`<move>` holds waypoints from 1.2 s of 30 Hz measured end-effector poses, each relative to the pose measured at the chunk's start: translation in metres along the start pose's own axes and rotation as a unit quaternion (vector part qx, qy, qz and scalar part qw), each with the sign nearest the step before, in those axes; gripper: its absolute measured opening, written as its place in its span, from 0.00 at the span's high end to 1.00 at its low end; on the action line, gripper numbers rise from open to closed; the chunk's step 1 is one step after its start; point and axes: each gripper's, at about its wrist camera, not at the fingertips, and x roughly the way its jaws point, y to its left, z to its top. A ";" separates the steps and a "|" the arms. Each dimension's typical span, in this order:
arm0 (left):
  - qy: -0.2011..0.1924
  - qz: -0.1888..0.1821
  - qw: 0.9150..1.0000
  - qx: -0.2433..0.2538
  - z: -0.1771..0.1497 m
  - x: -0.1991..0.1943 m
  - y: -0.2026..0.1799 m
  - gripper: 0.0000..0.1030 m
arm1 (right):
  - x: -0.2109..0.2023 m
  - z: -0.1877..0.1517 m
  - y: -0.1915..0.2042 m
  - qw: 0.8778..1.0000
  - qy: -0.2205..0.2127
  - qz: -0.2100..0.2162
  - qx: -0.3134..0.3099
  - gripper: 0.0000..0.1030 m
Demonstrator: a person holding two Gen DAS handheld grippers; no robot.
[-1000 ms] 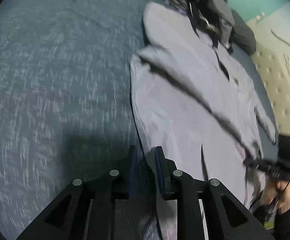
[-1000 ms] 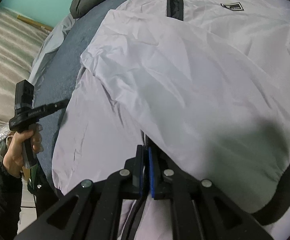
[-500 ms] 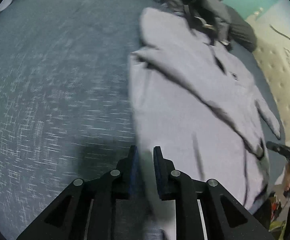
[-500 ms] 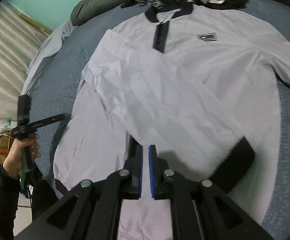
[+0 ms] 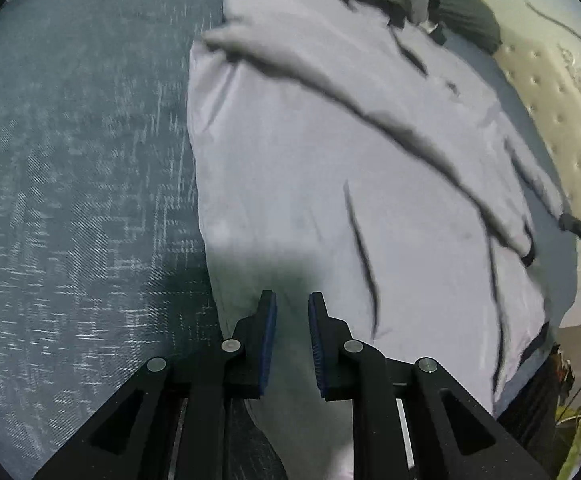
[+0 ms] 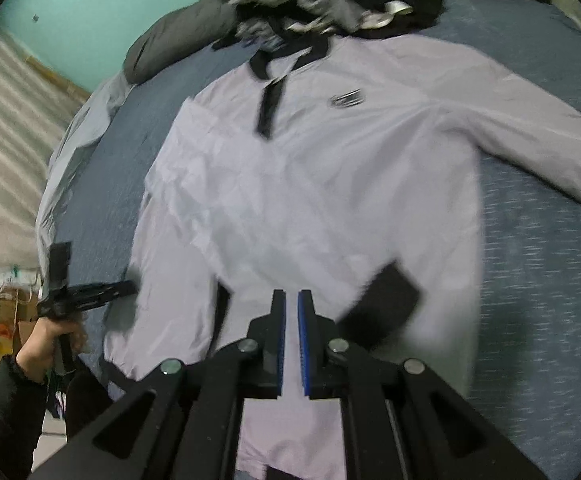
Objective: Fold clothes
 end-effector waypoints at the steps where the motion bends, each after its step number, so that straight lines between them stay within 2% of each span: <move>1: -0.004 -0.002 1.000 0.000 0.000 -0.005 -0.001 0.82 | -0.007 0.002 -0.013 1.000 -0.007 -0.002 0.016 0.93; 4: -0.003 -0.007 1.000 0.008 -0.004 -0.008 -0.006 0.82 | -0.027 0.007 -0.054 0.998 -0.030 -0.009 0.063 0.88; 8: 0.022 -0.001 1.000 0.016 -0.013 0.007 -0.007 0.82 | -0.058 0.008 -0.114 0.990 -0.068 -0.049 0.111 0.76; 10: 0.026 -0.004 1.000 0.002 -0.014 0.016 -0.002 0.82 | -0.072 0.005 -0.148 0.984 -0.085 -0.066 0.143 0.76; 14: 0.007 -0.010 1.000 -0.009 -0.011 0.007 0.000 0.82 | -0.101 -0.010 -0.213 0.966 -0.117 -0.098 0.209 0.76; 17: -0.004 -0.010 1.000 -0.009 -0.009 -0.003 0.000 0.76 | -0.122 -0.022 -0.253 0.949 -0.144 -0.117 0.254 0.75; 19: -0.011 -0.007 1.000 -0.008 -0.007 -0.010 -0.001 0.76 | -0.136 -0.030 -0.282 0.934 -0.166 -0.132 0.289 0.67; 20: -0.012 -0.006 1.000 -0.007 -0.006 -0.012 -0.001 0.75 | -0.143 -0.034 -0.295 0.926 -0.177 -0.137 0.304 0.59; 21: -0.015 -0.005 1.000 -0.007 -0.006 -0.014 -0.002 0.75 | -0.149 -0.037 -0.305 0.921 -0.184 -0.140 0.314 0.55; 25: -0.026 -0.005 1.000 -0.009 -0.002 -0.023 -0.005 0.74 | -0.162 -0.046 -0.338 0.903 -0.205 -0.154 0.345 0.52; 27: -0.032 -0.005 0.999 -0.011 0.000 -0.026 -0.008 0.69 | -0.164 -0.047 -0.353 0.897 -0.209 -0.160 0.356 0.45; 34: -0.039 -0.009 0.999 -0.014 0.001 -0.029 -0.013 0.66 | -0.165 -0.045 -0.385 0.888 -0.218 -0.178 0.364 0.41; 36: -0.040 -0.012 0.999 -0.017 -0.004 -0.032 -0.010 0.54 | -0.162 -0.046 -0.393 0.888 -0.214 -0.179 0.364 0.40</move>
